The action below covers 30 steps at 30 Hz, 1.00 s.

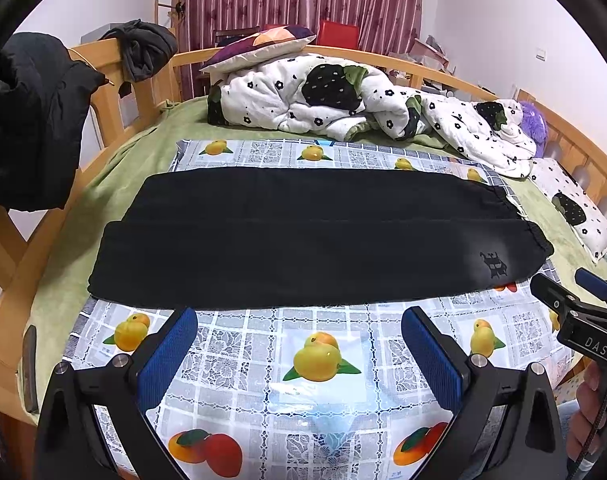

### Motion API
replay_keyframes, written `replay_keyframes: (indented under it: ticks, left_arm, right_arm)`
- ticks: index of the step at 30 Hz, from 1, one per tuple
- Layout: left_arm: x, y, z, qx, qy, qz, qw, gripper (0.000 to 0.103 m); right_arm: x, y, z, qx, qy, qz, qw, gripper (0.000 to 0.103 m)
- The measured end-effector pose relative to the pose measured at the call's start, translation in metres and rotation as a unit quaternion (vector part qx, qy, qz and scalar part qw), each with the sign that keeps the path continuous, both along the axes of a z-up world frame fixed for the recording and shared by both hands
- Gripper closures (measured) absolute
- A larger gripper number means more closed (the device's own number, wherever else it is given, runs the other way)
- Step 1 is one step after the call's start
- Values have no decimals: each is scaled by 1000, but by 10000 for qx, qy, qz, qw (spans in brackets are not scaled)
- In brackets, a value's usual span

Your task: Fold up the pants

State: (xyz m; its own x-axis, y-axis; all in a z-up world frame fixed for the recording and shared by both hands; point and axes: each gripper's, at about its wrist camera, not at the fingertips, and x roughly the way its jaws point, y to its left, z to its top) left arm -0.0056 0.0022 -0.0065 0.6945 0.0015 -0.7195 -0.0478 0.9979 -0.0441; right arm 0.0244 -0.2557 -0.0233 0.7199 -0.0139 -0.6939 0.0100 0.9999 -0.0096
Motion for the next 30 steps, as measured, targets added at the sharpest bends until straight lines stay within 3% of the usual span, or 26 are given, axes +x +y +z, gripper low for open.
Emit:
replay_keyframes:
  ticks: [19,24,26,30]
  left_arm:
    - [18,-2,-2,29,143,60,9999,0]
    - [21,10,6,-476,-80,44,9988,1]
    - [25,21,15,-746,-228,-22,9970,1]
    - [40,54,29,-296,-537,408,9973,1]
  right_arm:
    - [11,12,-3,32,-5,158,9999,1]
    - [16,18,1,193,-239,337,9990,1]
    - [19,14,9,488,-395,566,9964,1]
    - [36,-7,37,805,-694,838,9908,1]
